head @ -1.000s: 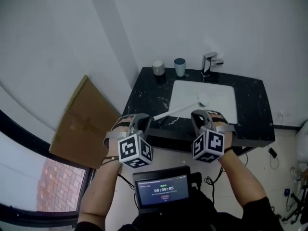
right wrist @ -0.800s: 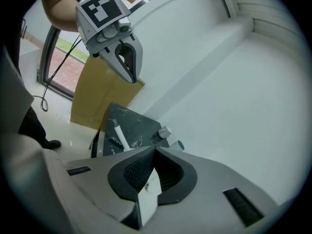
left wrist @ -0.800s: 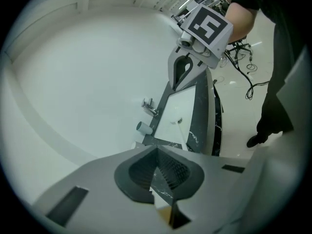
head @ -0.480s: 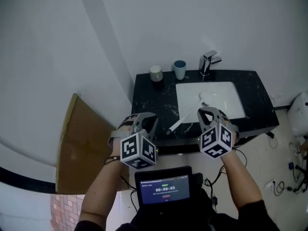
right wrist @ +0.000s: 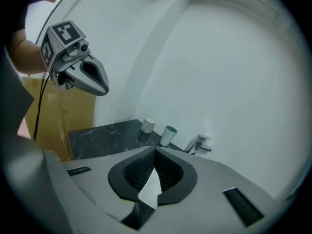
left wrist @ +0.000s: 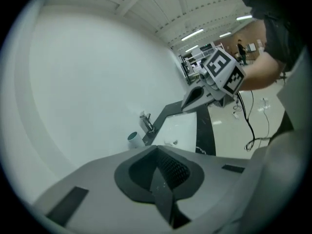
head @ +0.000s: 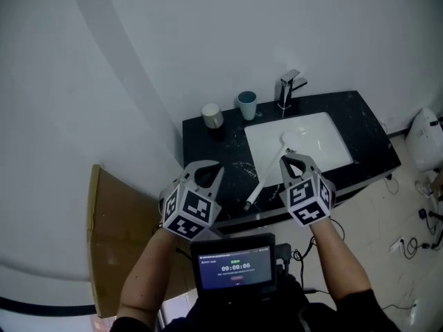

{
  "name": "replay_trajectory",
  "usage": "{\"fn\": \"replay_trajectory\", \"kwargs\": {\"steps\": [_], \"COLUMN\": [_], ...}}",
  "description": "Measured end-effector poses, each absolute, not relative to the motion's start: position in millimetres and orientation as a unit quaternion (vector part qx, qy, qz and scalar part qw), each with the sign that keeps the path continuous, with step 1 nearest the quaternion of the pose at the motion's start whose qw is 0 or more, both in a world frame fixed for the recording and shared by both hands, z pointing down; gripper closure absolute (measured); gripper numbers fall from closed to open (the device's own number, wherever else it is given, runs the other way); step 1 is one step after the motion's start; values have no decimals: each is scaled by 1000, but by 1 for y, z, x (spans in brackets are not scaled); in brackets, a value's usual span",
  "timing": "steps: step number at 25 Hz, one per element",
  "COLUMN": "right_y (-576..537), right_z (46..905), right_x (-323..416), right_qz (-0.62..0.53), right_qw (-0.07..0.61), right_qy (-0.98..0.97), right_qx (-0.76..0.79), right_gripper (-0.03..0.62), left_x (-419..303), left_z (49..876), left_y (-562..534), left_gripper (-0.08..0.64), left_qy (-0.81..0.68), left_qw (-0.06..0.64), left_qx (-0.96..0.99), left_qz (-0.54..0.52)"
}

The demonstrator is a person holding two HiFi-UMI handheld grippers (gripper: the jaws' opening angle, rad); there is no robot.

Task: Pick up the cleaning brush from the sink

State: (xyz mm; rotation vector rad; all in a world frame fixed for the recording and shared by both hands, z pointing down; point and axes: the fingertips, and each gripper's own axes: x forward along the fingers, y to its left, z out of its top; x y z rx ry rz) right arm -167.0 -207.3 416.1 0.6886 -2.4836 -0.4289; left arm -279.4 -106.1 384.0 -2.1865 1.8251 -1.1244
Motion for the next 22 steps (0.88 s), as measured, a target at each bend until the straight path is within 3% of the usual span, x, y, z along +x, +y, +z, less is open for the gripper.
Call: {"fn": "replay_trajectory", "kwargs": {"steps": [6,11,22], "right_y": [-248,-280,-307], "right_z": [430,451,498], "right_x": [-188,-200,-242], "right_qz": [-47,140,292], "right_qw": [216,158,146], "right_qy": [-925,-899,-815], "right_qx": [310,383,479], "right_gripper": [586,586,586], "left_x": [-325,-358,-414], "left_z": [392,391,431], "left_y": [-154,-192,-231], "left_gripper": [540,540,540], "left_qy": [629,631,571], "left_qw": [-33,-78,-148], "left_qx": [-730,-750,-789], "left_qz": [-264,-182,-171]}}
